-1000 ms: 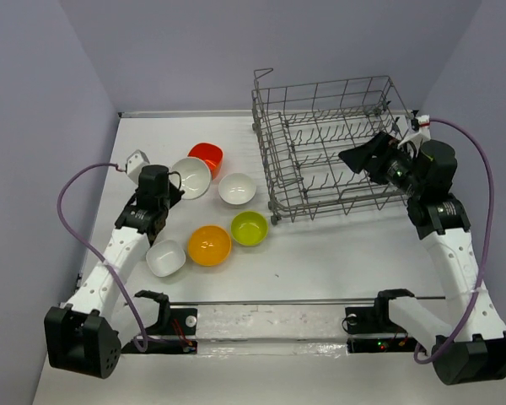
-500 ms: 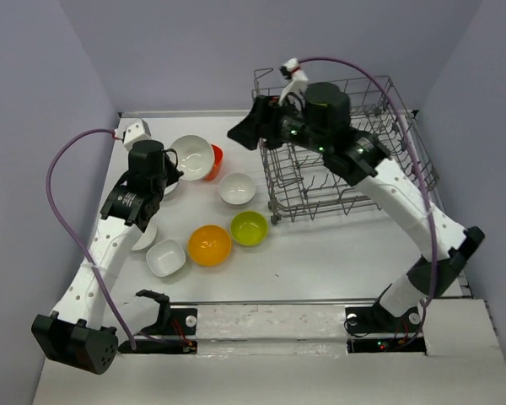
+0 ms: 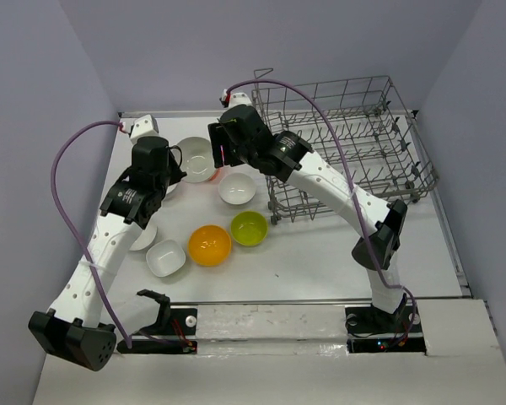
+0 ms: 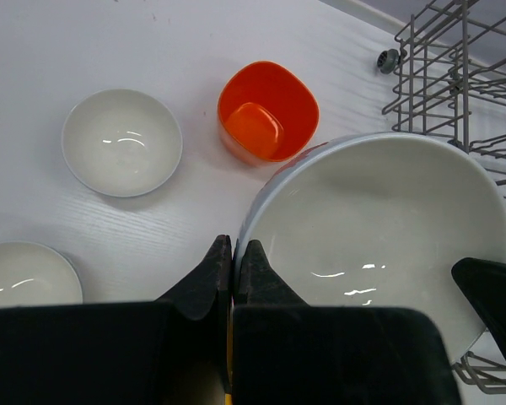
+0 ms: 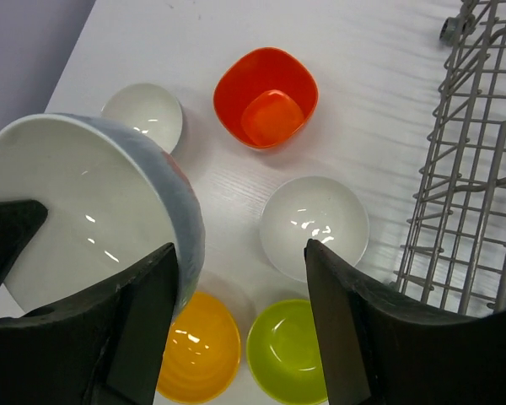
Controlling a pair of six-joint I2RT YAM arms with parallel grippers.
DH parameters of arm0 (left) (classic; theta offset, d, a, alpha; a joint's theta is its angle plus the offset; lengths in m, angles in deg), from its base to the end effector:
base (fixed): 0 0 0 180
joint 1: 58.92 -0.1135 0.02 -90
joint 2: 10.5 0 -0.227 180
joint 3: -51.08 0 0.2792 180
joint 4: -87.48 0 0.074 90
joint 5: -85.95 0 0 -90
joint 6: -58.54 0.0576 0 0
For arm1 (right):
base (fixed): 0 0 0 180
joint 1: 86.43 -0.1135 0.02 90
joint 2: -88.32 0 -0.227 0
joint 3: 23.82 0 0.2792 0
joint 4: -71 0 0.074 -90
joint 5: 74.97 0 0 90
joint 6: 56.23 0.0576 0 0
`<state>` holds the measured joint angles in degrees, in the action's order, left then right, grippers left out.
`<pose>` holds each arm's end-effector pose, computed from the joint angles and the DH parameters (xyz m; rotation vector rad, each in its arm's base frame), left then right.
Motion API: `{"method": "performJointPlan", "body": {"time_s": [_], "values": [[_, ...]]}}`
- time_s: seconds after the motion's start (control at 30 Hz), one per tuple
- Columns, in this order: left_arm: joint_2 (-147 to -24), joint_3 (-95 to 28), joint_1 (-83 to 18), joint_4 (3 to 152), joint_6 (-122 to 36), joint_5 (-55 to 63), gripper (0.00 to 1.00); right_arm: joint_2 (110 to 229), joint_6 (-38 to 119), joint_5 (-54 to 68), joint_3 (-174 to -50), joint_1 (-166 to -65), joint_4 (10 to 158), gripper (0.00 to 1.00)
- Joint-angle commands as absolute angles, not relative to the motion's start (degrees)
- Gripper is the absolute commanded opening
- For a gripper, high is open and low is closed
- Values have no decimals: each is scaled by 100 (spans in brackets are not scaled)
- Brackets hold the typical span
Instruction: Load the bowls into the dish rack
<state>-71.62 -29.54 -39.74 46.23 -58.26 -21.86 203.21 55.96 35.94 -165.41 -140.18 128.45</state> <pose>0.2827 -0.0797 0.3577 -0.3323 1.9096 -0.2322 0.2973 0.3707 0.3795 -0.3565 2.0662 0.4262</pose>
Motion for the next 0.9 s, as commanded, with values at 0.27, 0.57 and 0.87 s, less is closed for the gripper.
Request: {"method": "performJointPlan", "body": {"time_s": [0.27, 0.57, 0.87], "values": [[-7132, -3191, -3783, 5054, -5826, -2110, 0, 20372, 5363, 4105, -16974, -14127, 12692, 60], [-7211, -3270, -3642, 5055, -5844, -2145, 0, 20486, 5389, 4061, -16929, -14180, 12648, 56], [-7246, -3279, -3589, 5090, -5861, -2181, 0, 20513, 5389, 4043, -16850, -14180, 12648, 39]]}}
